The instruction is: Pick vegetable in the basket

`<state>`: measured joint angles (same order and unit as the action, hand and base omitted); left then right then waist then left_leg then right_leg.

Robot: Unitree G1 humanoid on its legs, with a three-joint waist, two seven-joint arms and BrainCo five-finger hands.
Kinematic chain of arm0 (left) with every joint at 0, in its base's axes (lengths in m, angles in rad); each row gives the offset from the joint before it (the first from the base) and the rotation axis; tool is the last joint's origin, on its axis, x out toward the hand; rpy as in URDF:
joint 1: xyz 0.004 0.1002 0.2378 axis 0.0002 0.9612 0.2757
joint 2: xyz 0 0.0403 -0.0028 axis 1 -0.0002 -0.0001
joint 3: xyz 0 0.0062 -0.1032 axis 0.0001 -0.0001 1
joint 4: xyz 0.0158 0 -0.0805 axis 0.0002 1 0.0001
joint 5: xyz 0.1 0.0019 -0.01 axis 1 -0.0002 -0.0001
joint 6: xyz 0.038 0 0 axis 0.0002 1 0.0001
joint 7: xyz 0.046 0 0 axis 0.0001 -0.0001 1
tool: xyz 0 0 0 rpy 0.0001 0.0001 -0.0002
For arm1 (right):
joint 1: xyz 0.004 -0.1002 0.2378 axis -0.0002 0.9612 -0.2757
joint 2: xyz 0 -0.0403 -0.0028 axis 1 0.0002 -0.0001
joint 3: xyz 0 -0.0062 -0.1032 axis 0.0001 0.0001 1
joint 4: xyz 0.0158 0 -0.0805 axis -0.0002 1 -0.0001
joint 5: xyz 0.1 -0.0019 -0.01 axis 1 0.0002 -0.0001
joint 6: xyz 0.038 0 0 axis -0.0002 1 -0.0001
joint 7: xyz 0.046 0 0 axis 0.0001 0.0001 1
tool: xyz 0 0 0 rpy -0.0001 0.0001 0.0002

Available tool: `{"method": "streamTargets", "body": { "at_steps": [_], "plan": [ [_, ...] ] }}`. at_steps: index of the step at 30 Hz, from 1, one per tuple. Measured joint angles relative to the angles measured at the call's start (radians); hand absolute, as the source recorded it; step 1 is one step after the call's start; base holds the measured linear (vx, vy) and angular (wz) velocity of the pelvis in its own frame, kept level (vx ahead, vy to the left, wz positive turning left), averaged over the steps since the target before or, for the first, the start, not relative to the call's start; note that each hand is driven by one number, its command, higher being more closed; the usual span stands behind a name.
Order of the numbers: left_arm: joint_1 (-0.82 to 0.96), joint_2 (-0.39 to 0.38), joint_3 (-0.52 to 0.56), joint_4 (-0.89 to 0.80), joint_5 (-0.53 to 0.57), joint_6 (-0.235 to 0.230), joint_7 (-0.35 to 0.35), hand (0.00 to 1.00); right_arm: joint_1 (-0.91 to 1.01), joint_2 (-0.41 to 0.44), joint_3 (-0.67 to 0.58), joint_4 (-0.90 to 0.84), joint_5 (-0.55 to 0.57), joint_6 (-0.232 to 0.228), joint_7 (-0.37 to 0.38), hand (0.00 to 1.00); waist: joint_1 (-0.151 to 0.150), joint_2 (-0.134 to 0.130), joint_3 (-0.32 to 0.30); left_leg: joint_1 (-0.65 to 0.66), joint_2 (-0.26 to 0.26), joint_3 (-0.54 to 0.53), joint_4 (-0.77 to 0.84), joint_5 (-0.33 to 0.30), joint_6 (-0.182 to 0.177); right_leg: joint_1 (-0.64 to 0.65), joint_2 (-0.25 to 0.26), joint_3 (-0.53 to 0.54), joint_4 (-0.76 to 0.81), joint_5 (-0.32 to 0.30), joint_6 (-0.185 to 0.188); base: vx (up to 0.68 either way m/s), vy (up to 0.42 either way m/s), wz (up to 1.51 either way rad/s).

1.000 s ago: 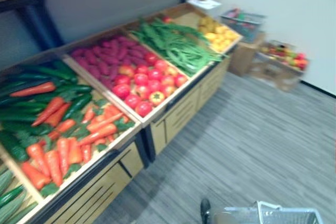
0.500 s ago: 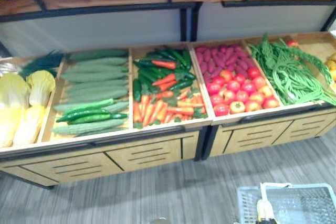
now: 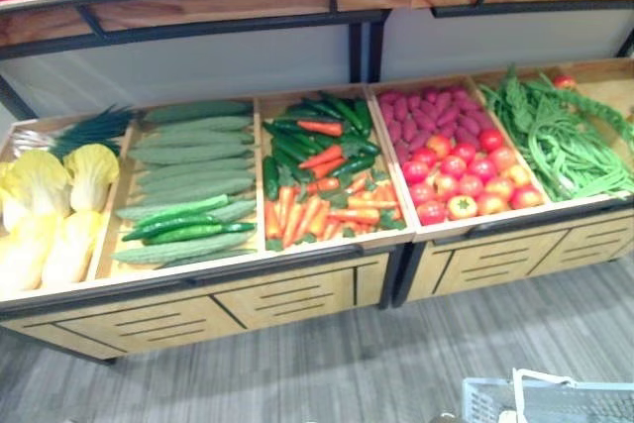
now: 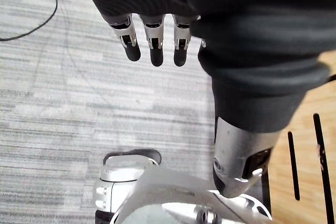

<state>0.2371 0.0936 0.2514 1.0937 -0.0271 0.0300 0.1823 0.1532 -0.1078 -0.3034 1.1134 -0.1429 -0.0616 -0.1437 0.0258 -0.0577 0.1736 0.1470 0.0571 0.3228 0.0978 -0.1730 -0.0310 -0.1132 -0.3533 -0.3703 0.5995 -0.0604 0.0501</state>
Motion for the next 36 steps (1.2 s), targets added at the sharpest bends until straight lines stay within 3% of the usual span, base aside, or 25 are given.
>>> {"method": "streamTargets", "body": {
  "at_steps": [2, 5, 6, 7, 9, 10, 12, 14, 16, 17, 19, 22, 23, 25, 27, 31, 36],
  "plan": [
    [-0.006, 0.018, 0.0, -0.01, -0.014, -0.01, -0.017, 0.0, 0.007, 0.033, 0.001, 0.002, 0.0, -0.008, 0.003, 1.0, 0.001, -0.014, 0.001, 0.009, 0.014, -0.001, -0.015, 0.002, 0.002, 0.002, 0.027, 0.038, -0.026, -0.003, 0.01, 0.0, 0.003, -0.06],
    [-0.031, 0.03, 0.001, -0.02, -0.08, -0.027, -0.03, 0.0, 0.001, 0.057, 0.033, 0.006, -0.006, -0.009, 0.012, 1.0, 0.002, -0.024, 0.012, -0.024, 0.058, -0.007, -0.016, 0.015, -0.017, 0.008, 0.109, 0.054, -0.195, -0.014, 0.016, 0.06, -0.047, -0.07],
    [-0.048, 0.032, 0.001, -0.021, -0.089, -0.035, -0.03, 0.0, -0.007, 0.057, 0.042, 0.013, -0.008, -0.009, 0.021, 1.0, 0.003, -0.023, 0.02, -0.04, 0.074, -0.009, -0.011, 0.027, -0.029, 0.009, 0.15, 0.079, -0.302, 0.0, 0.032, 0.15, -0.136, 0.08],
    [-0.063, 0.047, 0.001, -0.023, -0.089, -0.049, -0.03, 0.0, -0.013, 0.058, 0.057, 0.026, -0.01, -0.01, 0.023, 1.0, -0.002, -0.045, 0.03, -0.05, 0.066, -0.02, 0.003, 0.03, -0.041, 0.023, 0.162, 0.114, -0.39, 0.071, 0.052, 0.15, -0.16, 0.18],
    [-0.084, 0.035, 0.004, -0.022, -0.087, -0.061, -0.027, 0.0, -0.021, 0.045, 0.055, 0.04, -0.009, -0.01, 0.021, 1.0, -0.007, -0.032, 0.042, -0.055, 0.082, -0.047, 0.01, 0.034, -0.054, 0.048, 0.174, 0.101, -0.395, 0.041, 0.05, 0.15, -0.181, 0.29],
    [-0.086, 0.02, 0.003, -0.033, -0.08, -0.083, -0.009, 0.0, -0.03, 0.03, 0.056, 0.039, -0.007, -0.01, 0.021, 1.0, -0.013, -0.008, 0.049, -0.054, 0.098, -0.06, 0.001, 0.042, -0.068, 0.052, 0.19, 0.091, -0.401, 0.034, 0.043, 0.13, -0.154, 0.22],
    [-0.09, 0.012, 0.004, -0.046, -0.077, -0.103, 0.019, 0.0, -0.04, 0.013, 0.059, 0.032, -0.008, -0.01, 0.024, 1.0, -0.014, 0.011, 0.053, -0.053, 0.114, -0.06, -0.019, 0.056, -0.089, 0.056, 0.213, 0.082, -0.424, 0.023, 0.032, 0.09, -0.135, 0.08],
    [-0.086, 0.012, 0.003, -0.068, -0.076, -0.122, 0.044, 0.0, -0.046, 0.0, 0.076, 0.013, -0.009, -0.01, 0.029, 1.0, -0.02, 0.017, 0.055, -0.054, 0.123, -0.06, -0.03, 0.073, -0.103, 0.055, 0.227, 0.078, -0.429, 0.015, 0.019, 0.03, -0.128, 0.02],
    [-0.084, 0.007, -0.009, -0.156, -0.056, -0.161, 0.093, 0.0, -0.047, -0.011, 0.078, -0.012, -0.009, -0.01, 0.039, 1.0, -0.02, 0.019, 0.055, -0.056, 0.131, -0.057, -0.029, 0.081, -0.107, 0.053, 0.236, 0.079, -0.429, 0.01, 0.011, -0.02, -0.101, 0.0],
    [-0.086, 0.006, -0.025, -0.248, -0.01, -0.195, 0.145, 0.0, -0.05, -0.024, 0.079, -0.025, -0.007, -0.01, 0.044, 1.0, -0.019, 0.024, 0.058, -0.059, 0.134, -0.056, -0.032, 0.081, -0.107, 0.047, 0.24, 0.079, -0.427, 0.008, 0.008, -0.07, -0.069, 0.03],
    [-0.09, 0.019, -0.049, -0.432, 0.069, -0.217, 0.248, 0.0, -0.051, -0.047, 0.098, -0.047, -0.004, -0.012, 0.044, 1.0, -0.02, 0.03, 0.06, -0.062, 0.129, -0.051, -0.051, 0.095, -0.105, 0.029, 0.236, 0.086, -0.423, 0.007, 0.007, -0.12, -0.05, -0.02],
    [-0.141, 0.077, -0.045, -0.703, 0.179, -0.263, 0.465, 0.0, -0.05, -0.078, 0.122, -0.06, 0.009, -0.029, 0.039, 1.0, -0.025, 0.057, 0.056, -0.096, 0.117, -0.036, -0.062, 0.109, -0.095, -0.009, 0.229, 0.1, -0.423, 0.011, 0.018, -0.12, -0.025, -0.09],
    [-0.144, 0.081, -0.041, -0.719, 0.191, -0.269, 0.483, 0.0, -0.049, -0.079, 0.122, -0.06, 0.014, -0.03, 0.038, 1.0, -0.026, 0.06, 0.056, -0.096, 0.116, -0.035, -0.062, 0.109, -0.095, -0.01, 0.229, 0.102, -0.423, 0.012, 0.018, -0.07, -0.001, -0.14],
    [-0.165, 0.101, -0.002, -0.801, 0.276, -0.323, 0.6, 0.0, -0.029, -0.078, 0.115, -0.06, 0.038, -0.032, 0.02, 1.0, -0.048, 0.078, 0.048, -0.093, 0.113, -0.03, -0.063, 0.106, -0.093, -0.011, 0.228, 0.11, -0.421, 0.012, 0.017, -0.02, 0.011, -0.1],
    [-0.169, 0.135, 0.032, -0.849, 0.331, -0.367, 0.673, 0.0, -0.01, -0.074, 0.107, -0.063, 0.045, -0.034, 0.017, 1.0, -0.052, 0.086, 0.043, -0.093, 0.113, -0.01, -0.063, 0.102, -0.094, -0.029, 0.233, 0.134, -0.416, 0.015, 0.017, 0.01, 0.011, -0.25],
    [-0.232, 0.248, 0.052, -0.871, 0.442, -0.439, 0.795, 0.0, 0.029, -0.071, 0.09, -0.069, 0.043, -0.038, 0.017, 1.0, -0.055, 0.087, 0.043, -0.08, 0.113, 0.023, -0.074, 0.103, -0.096, -0.047, 0.243, 0.164, -0.404, 0.02, 0.009, 0.05, 0.007, -0.25],
    [-0.303, 0.361, 0.052, -0.866, 0.479, -0.483, 0.838, 0.0, 0.045, -0.07, 0.072, -0.07, 0.034, -0.043, 0.021, 1.0, -0.081, 0.087, 0.042, -0.049, 0.107, 0.057, -0.095, 0.102, -0.097, -0.046, 0.249, 0.199, -0.404, 0.027, 0.006, 0.06, 0.032, -0.21]
  ]
}}
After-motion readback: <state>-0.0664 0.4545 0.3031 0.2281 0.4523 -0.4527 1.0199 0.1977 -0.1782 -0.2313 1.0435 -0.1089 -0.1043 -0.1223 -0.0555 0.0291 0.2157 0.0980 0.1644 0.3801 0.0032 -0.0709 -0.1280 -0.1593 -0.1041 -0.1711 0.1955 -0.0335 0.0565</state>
